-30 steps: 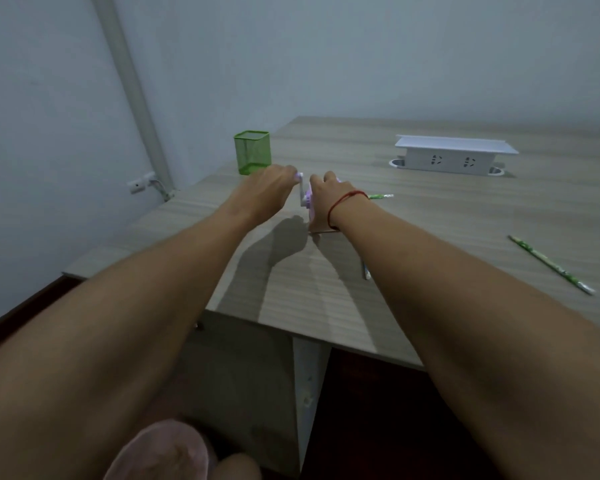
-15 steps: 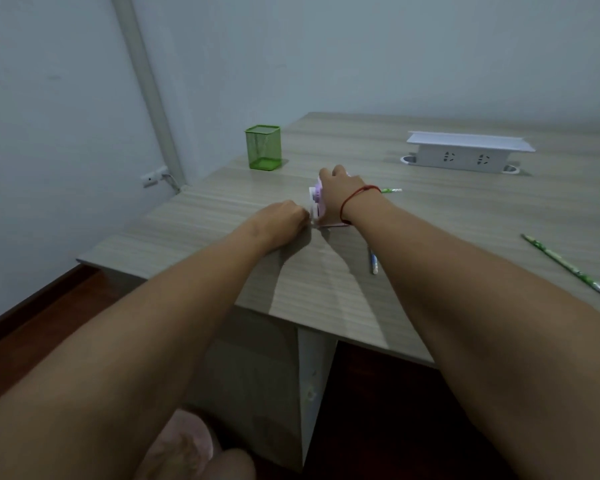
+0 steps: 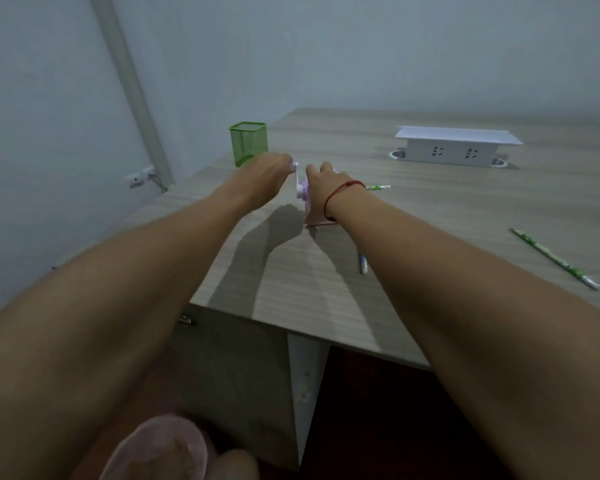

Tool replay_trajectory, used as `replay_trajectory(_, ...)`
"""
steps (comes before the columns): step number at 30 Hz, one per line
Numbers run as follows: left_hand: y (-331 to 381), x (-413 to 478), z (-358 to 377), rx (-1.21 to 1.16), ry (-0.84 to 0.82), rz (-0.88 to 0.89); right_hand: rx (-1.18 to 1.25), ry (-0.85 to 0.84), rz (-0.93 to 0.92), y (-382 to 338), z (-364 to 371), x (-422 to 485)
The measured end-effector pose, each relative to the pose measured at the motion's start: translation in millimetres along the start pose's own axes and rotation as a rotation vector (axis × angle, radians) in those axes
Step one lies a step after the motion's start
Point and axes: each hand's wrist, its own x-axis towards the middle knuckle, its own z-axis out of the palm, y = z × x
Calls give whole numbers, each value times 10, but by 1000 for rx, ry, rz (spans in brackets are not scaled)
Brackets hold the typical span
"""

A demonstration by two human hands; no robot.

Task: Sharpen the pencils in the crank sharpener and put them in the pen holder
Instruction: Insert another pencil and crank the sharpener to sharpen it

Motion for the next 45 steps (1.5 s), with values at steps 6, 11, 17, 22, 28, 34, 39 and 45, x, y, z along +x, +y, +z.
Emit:
replay_trajectory(6,116,-428,-74,-25,35,169,-7,-37,17,-26,-83,-54)
replay_trajectory(11,333,-621,167,-54,-222,-52,28,6,6,-8,-47,-52)
replay_trajectory(17,209,-243,312,-10,-384,-196,7,41,-15,-16,35,8)
replay_trajectory(22,157,-297,421,-56,-330,-192,-50,-49,-49,39,-78,-8)
replay_trajectory(28,150,-277,435,-81,-342,-265,87,56,52,241,-190,-52)
replay_trajectory(34,228,-322,317,-209,-269,-392,19,174,54,290,-204,-213)
replay_trajectory(39,328,-232,56,-422,-27,-459,-15,143,-2,291,-242,-337)
replay_trajectory(45,610,-209,-14,-518,-35,-408,3,127,-42,205,-270,-546)
